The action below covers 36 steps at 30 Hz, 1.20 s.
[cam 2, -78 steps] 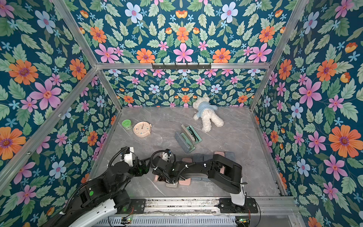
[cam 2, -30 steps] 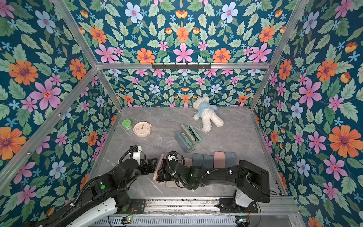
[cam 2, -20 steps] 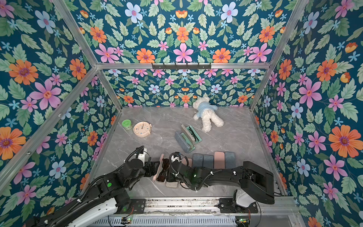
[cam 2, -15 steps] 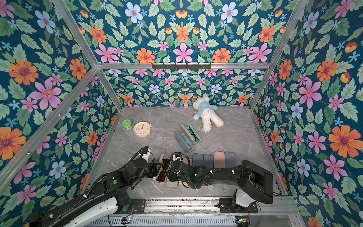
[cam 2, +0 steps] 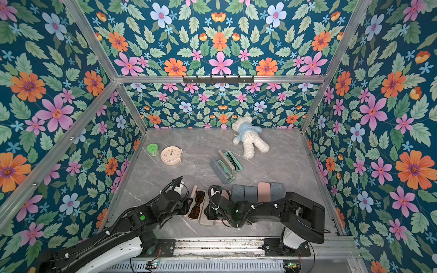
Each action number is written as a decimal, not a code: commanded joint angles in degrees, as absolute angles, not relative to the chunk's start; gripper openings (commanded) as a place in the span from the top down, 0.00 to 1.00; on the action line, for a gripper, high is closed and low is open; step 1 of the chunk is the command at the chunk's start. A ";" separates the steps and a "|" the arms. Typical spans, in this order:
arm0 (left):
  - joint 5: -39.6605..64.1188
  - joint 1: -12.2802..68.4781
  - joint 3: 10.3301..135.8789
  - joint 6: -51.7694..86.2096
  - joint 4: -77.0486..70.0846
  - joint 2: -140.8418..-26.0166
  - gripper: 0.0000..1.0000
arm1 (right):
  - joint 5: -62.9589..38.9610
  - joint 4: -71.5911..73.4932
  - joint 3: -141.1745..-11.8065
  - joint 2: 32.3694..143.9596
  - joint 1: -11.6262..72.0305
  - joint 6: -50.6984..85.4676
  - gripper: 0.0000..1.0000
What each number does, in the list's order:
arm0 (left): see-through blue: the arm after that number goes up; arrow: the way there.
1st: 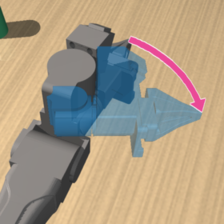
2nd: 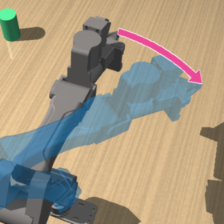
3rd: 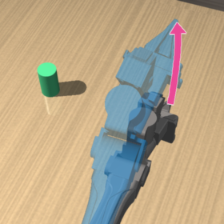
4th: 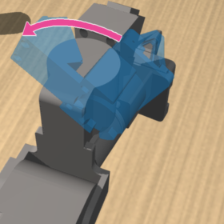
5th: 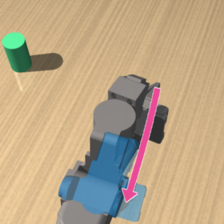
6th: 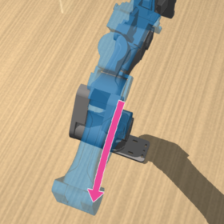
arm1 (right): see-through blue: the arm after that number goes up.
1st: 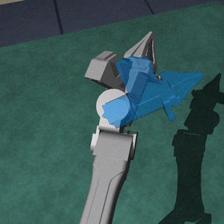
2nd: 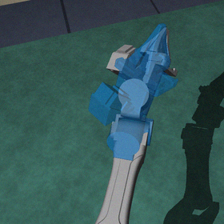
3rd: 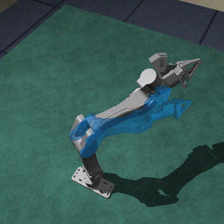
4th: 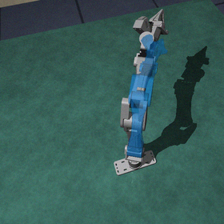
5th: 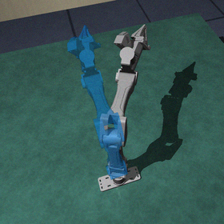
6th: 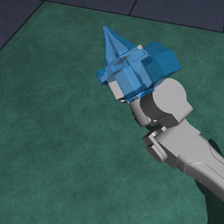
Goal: Close the glasses case
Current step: Close the glasses case at the center of the board.
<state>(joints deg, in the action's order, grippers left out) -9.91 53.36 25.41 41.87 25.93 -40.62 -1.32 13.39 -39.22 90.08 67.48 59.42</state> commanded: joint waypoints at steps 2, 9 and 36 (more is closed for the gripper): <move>-11.46 53.37 25.49 41.57 25.57 -41.43 0.63 | -2.13 14.12 -39.53 91.65 67.50 59.12 0.71; -12.40 53.35 25.47 41.75 26.04 -42.43 0.68 | -2.12 14.53 -39.47 92.70 67.46 59.32 0.72; -10.31 53.35 23.68 40.96 22.90 -43.48 0.81 | -1.67 15.29 -38.76 93.55 67.49 59.49 0.74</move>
